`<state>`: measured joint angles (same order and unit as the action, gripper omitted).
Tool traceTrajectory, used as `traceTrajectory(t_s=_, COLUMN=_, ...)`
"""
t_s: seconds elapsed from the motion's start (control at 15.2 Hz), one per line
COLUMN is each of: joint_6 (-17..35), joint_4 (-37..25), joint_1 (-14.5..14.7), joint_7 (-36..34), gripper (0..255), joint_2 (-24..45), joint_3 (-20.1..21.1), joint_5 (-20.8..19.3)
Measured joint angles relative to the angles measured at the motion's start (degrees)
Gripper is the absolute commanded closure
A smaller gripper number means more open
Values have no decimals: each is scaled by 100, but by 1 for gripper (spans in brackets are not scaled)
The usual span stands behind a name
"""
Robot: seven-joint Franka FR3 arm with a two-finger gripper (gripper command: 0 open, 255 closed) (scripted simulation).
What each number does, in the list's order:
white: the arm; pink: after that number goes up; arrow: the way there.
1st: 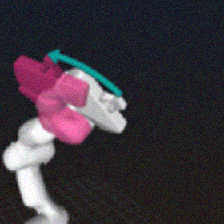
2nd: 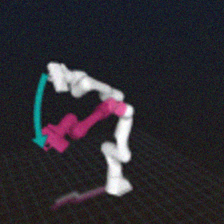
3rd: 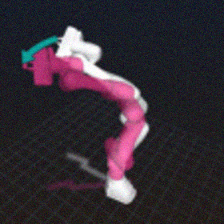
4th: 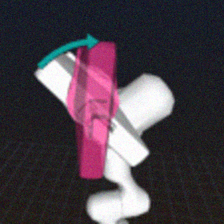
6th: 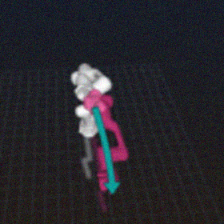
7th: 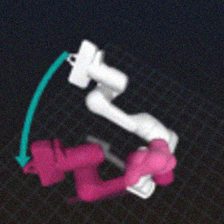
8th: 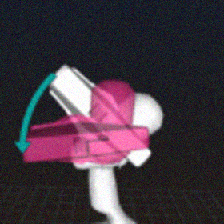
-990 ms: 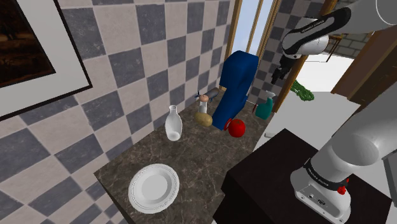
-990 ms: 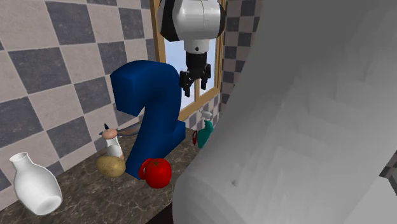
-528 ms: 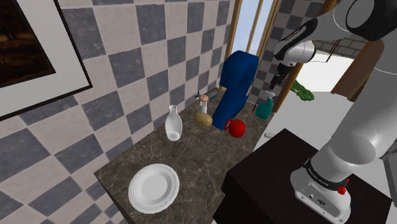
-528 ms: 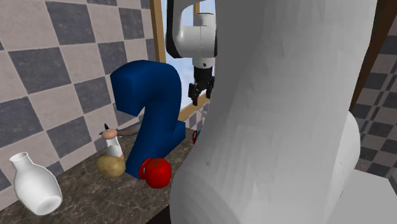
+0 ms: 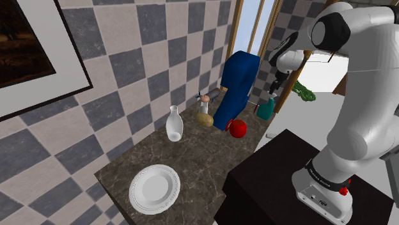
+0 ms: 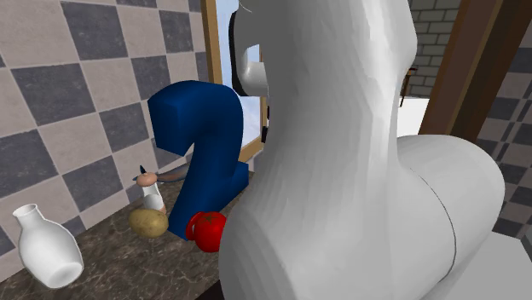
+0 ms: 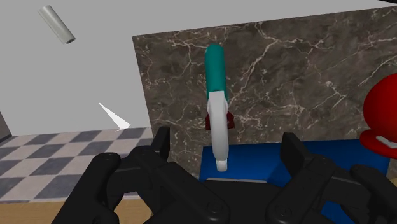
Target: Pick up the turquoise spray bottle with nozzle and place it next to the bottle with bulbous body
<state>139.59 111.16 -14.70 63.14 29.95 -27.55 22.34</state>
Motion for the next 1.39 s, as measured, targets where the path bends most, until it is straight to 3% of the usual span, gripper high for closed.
traceTrajectory(t_s=0.53, joint_6=311, joint_4=-188, joint_1=-231, joint_7=229, gripper=0, joint_2=536, joint_3=257, joint_5=300)
traceTrajectory(t_s=0.92, joint_6=345, joint_4=-197, joint_1=-242, joint_7=238, gripper=0, joint_2=578, joint_3=279, joint_5=324)
traceTrajectory(t_s=0.99, joint_6=345, joint_4=-197, joint_1=-242, joint_7=238, gripper=255, joint_2=578, joint_3=279, joint_5=324)
traceTrajectory(t_s=1.39, joint_6=345, joint_4=-198, joint_1=-242, joint_7=238, gripper=255, joint_2=576, joint_3=279, joint_5=325)
